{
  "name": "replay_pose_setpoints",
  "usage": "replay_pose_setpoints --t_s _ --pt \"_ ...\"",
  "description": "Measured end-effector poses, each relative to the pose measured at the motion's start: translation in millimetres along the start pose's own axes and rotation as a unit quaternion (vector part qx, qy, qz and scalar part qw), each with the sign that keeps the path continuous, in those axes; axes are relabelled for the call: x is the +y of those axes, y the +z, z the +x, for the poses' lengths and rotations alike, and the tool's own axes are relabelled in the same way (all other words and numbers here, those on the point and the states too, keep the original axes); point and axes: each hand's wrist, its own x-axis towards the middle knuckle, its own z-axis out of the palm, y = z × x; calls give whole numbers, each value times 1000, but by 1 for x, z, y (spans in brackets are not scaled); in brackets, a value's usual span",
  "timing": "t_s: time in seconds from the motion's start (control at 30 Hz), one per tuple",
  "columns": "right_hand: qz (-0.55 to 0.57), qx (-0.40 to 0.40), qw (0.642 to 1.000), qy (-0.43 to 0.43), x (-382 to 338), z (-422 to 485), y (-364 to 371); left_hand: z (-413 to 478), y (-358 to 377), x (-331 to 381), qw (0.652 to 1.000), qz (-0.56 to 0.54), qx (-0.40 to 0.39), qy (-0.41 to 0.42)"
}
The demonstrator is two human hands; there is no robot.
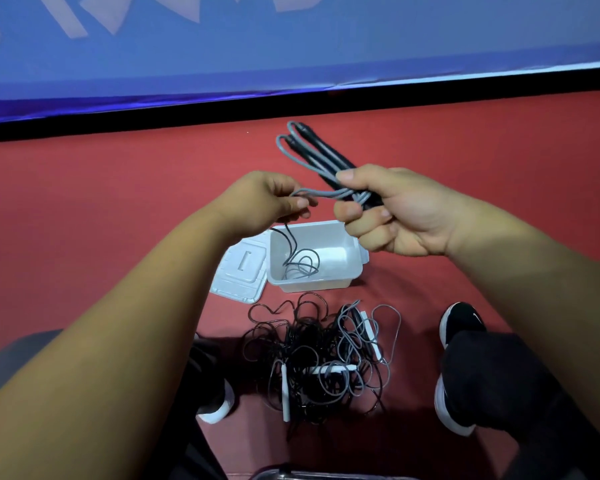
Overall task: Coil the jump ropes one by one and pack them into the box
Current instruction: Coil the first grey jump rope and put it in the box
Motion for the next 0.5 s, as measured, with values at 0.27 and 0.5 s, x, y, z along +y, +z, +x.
replay_pose_setpoints --t_s 0.27,0.5 --pt "-116 -147 965 185 12 -8 -5 -14 -3 31 989 -117 -72 56" --pt "-222 -40 954 199 12 -3 -10 -12 8 34 993 -33 -84 78"
